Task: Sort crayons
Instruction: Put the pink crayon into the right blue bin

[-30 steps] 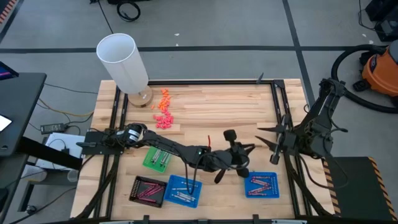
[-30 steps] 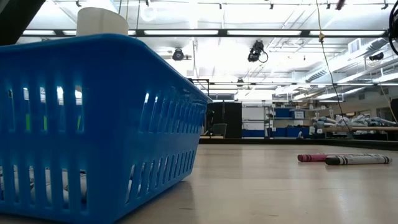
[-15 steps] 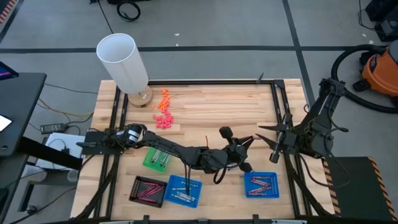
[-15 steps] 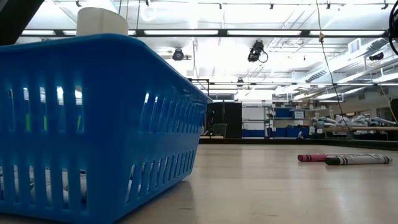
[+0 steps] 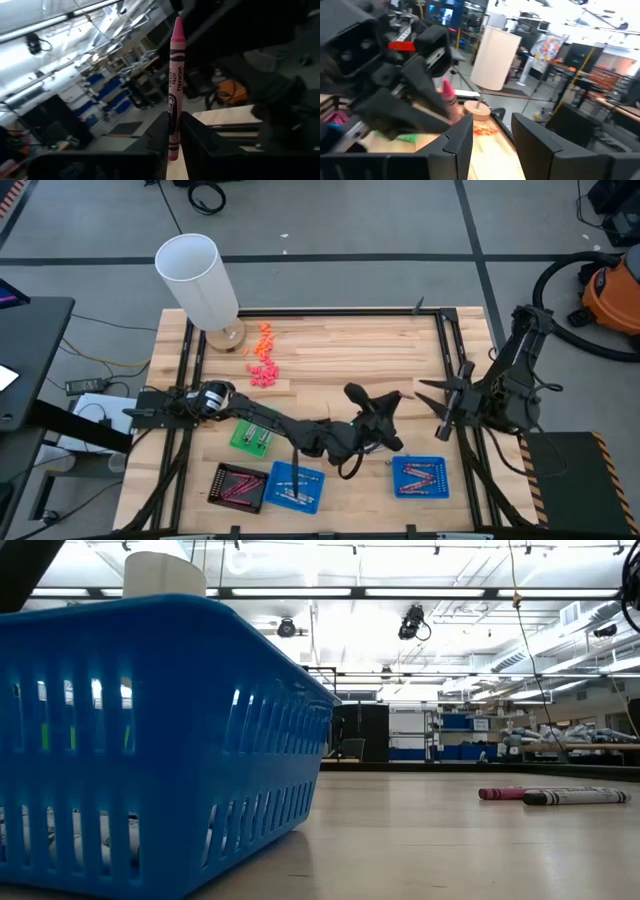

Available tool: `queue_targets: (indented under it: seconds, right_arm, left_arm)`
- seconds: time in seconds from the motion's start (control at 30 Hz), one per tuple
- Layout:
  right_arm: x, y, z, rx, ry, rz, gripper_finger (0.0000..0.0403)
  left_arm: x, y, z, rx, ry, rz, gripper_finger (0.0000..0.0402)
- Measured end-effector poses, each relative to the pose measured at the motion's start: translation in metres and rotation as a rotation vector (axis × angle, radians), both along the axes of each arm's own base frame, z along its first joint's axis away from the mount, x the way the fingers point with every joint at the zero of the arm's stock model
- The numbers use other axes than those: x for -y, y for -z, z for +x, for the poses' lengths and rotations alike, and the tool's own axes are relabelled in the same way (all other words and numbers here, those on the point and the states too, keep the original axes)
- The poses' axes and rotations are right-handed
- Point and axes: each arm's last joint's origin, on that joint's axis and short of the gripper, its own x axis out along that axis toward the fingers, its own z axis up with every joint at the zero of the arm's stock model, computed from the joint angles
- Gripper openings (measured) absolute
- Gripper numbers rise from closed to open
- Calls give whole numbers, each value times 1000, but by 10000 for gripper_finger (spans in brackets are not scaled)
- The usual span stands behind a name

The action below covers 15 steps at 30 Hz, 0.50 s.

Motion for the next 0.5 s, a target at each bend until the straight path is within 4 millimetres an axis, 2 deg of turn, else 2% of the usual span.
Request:
queue_targets:
  seconds: [0.23,0.5]
  right_arm:
    - [-2,6,-1,-19,-76,9,145]
    - [-3,5,2,-43,-136,-26,145]
  left_arm:
    - [0,-4,-2,2,-37,19,43]
    - [-5,-5,2,64,72,-11,43]
